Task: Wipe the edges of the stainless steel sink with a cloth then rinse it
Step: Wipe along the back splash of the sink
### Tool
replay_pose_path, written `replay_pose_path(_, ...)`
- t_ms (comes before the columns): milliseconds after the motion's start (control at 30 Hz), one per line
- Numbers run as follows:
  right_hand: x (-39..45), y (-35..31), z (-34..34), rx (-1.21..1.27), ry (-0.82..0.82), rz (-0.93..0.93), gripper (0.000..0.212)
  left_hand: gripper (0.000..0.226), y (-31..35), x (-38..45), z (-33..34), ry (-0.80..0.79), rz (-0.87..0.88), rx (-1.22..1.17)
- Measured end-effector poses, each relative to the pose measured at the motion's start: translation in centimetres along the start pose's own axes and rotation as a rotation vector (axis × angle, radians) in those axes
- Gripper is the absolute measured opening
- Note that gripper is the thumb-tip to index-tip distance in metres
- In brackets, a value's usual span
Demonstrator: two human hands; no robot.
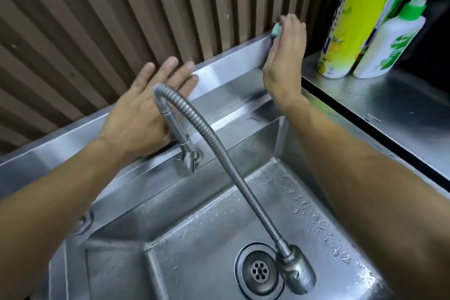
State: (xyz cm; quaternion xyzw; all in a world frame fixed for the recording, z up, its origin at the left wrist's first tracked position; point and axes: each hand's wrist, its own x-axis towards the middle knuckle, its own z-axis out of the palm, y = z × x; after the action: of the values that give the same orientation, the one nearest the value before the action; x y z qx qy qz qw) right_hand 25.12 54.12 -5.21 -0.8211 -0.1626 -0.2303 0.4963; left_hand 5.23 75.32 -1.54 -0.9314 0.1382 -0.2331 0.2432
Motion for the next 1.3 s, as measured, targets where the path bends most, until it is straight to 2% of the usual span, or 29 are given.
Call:
replay_pose_path(100,0.0,-2.0,-1.8,0.141,0.100,0.063,0.039,0.058,-0.7,3.2,0.6,-0.004,0.157,0.006)
replay_pose_path(167,-1.9,-3.7,-3.4,0.174,0.214,0.061,0.035,0.058,-1.4,4.2,0.9,-0.041,0.199,0.031)
replay_pose_path(200,-3.7,-4.3,-3.8,0.165,0.212,0.023,0.031,0.060,-1.6,4.2,1.1,-0.048,0.202,0.045)
replay_pose_path(233,-5.9,-4.8,-3.7,0.152,0.158,-0.026,0.025,0.061,-1.6,4.1,1.2,-0.045,0.196,0.058)
replay_pose_path(300,-10.0,-5.4,-2.9,0.128,-0.102,-0.120,0.015,0.062,-1.2,3.8,1.3,-0.015,0.172,0.065)
replay_pose_path(367,-13.1,-5.0,-1.1,0.044,-0.419,-0.213,0.020,0.062,-1.1,3.7,1.3,0.004,0.157,0.058)
replay_pose_path(400,-14.3,-4.4,-0.4,-0.045,-0.502,-0.282,0.028,0.061,-1.2,3.7,1.3,0.006,0.163,0.060)
replay_pose_path(467,-15.6,-3.1,0.0,-0.186,-0.576,-0.455,0.041,0.060,-1.3,3.6,1.5,0.010,0.198,0.090)
replay_pose_path(600,-16.2,-2.6,-0.9,-0.233,-0.702,-0.560,0.059,0.059,-1.2,3.7,1.8,-0.008,0.251,0.099)
replay_pose_path(700,-15.9,-2.3,-0.9,-0.323,-0.668,-0.551,0.056,0.059,-1.3,3.8,1.8,-0.018,0.253,0.088)
replay_pose_path(867,-13.5,-0.8,-1.7,-0.467,-0.546,-0.293,0.054,0.061,-1.1,3.9,1.4,-0.036,0.248,0.059)
replay_pose_path(967,-12.6,-0.5,-1.6,-0.508,-0.534,-0.239,0.059,0.058,-1.1,3.9,1.6,-0.018,0.252,0.065)
replay_pose_path(1167,-10.3,-0.2,-1.3,-0.482,-0.437,0.012,0.066,0.058,-0.9,3.8,1.5,-0.026,0.236,0.040)
replay_pose_path(1300,-10.2,-1.2,-1.8,-0.187,-0.263,0.104,0.056,0.060,-1.0,4.0,1.4,-0.038,0.237,0.038)
